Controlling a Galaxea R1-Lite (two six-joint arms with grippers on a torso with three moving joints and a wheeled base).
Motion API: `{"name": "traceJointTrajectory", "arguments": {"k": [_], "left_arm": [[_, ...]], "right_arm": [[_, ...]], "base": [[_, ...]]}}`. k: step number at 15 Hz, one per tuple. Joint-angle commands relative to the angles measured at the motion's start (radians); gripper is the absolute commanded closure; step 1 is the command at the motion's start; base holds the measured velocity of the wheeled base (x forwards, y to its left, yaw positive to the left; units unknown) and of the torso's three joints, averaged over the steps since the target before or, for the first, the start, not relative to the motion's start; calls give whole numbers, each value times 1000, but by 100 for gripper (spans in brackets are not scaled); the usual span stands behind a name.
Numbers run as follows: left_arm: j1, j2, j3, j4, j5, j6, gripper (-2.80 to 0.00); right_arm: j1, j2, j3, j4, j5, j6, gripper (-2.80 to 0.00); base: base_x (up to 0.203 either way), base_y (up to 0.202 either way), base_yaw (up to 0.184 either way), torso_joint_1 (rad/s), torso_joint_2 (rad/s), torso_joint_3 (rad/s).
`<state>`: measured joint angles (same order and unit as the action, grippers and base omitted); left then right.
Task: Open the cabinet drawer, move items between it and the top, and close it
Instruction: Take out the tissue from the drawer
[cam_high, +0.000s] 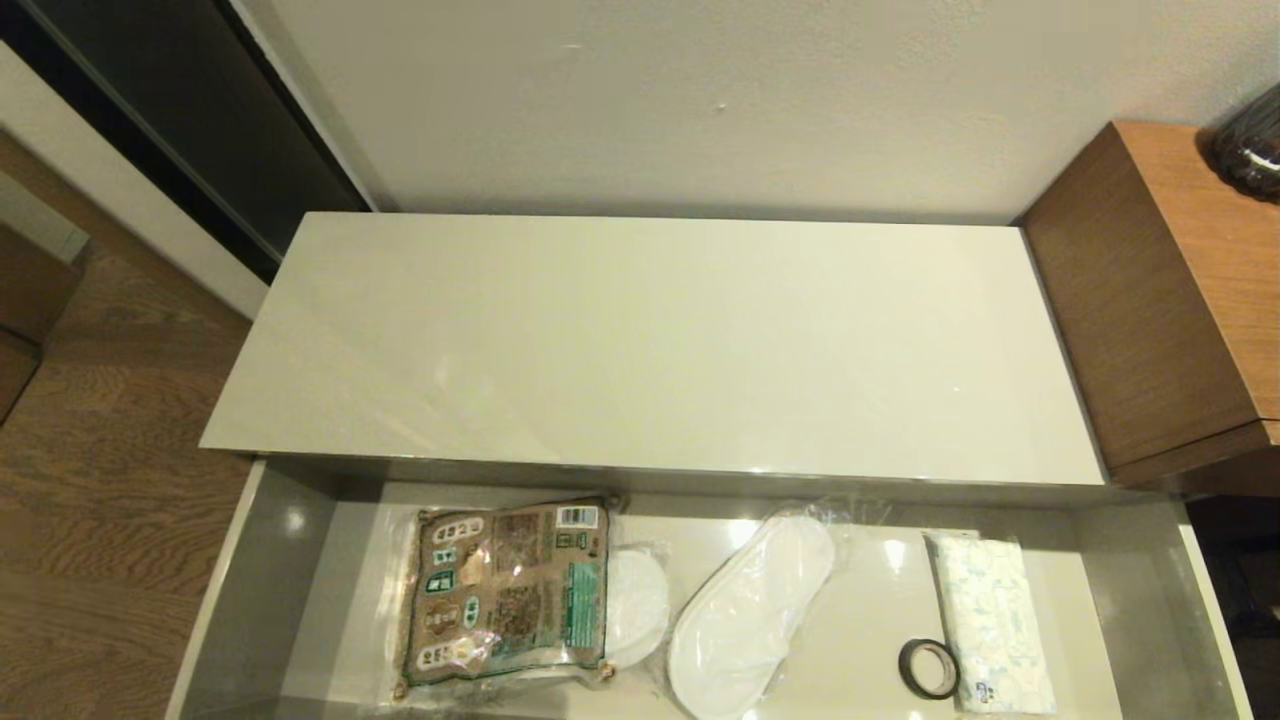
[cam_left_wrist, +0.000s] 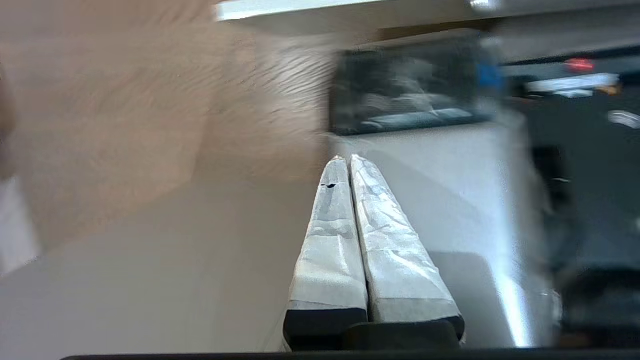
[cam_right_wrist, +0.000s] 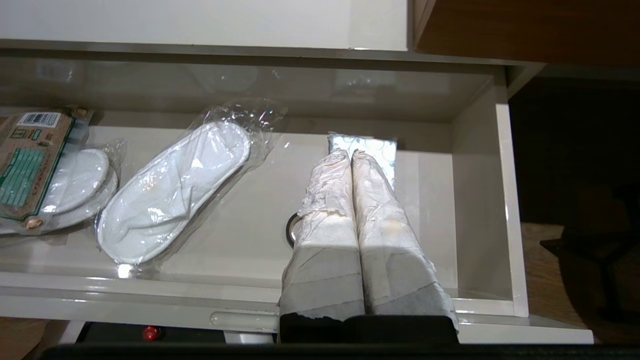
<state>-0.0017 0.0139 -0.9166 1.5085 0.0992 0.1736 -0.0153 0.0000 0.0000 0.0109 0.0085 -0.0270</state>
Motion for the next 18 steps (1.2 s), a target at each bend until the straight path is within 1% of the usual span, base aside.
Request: {"name": "traceJointTrajectory", "arguments": {"k": [1, 3, 4, 5, 7, 9, 10, 11, 12, 13, 14, 15, 17, 18], "left_arm": [[0, -12, 34, -104, -45, -15, 0], [0, -12, 173, -357, -53, -34, 0], [0, -11, 259, -531, -53, -36, 0], [0, -11, 362, -734, -56, -37, 0], [1, -11, 559, -1049, -60, -14, 0], [1, -12, 790, -1363, -63, 12, 0], [0, -12, 868, -1489, -70, 16, 0], [0, -12, 914, -1551, -82, 14, 0], [0, -12, 920, -1561, -105, -34, 0], [0, -12, 916, -1554, -118, -68, 0], [0, -12, 913, -1503, -124, -107, 0], [0, -12, 908, -1496, -120, -157, 0], [0, -12, 910, -1499, -116, -167, 0], [0, -12, 910, -1502, -118, -163, 0]], "right_arm": [[0, 0, 0, 0, 0, -1, 0], [0, 0, 0, 0, -1, -1, 0], [0, 0, 0, 0, -1, -1, 0], [0, 0, 0, 0, 1, -1, 0], [0, 0, 0, 0, -1, -1, 0], [0, 0, 0, 0, -1, -1, 0], [0, 0, 0, 0, -1, -1, 0], [0, 0, 0, 0, -1, -1, 0], [0, 0, 0, 0, 1, -1, 0], [0, 1, 0, 0, 0, -1, 0], [0, 1, 0, 0, -1, -1, 0], [0, 0, 0, 0, -1, -1, 0], [0, 0, 0, 0, -1, -1, 0], [0, 0, 0, 0, -1, -1, 0]], "base": [[0, 0, 0, 0, 0, 0], [0, 0, 0, 0, 0, 0], [0, 0, 0, 0, 0, 0], [0, 0, 0, 0, 0, 0], [0, 0, 0, 0, 0, 0], [0, 0, 0, 0, 0, 0], [0, 0, 0, 0, 0, 0], [0, 0, 0, 0, 0, 0], [0, 0, 0, 0, 0, 0], [0, 0, 0, 0, 0, 0], [0, 0, 0, 0, 0, 0], [0, 0, 0, 0, 0, 0], [0, 0, 0, 0, 0, 0], [0, 0, 0, 0, 0, 0]]}}
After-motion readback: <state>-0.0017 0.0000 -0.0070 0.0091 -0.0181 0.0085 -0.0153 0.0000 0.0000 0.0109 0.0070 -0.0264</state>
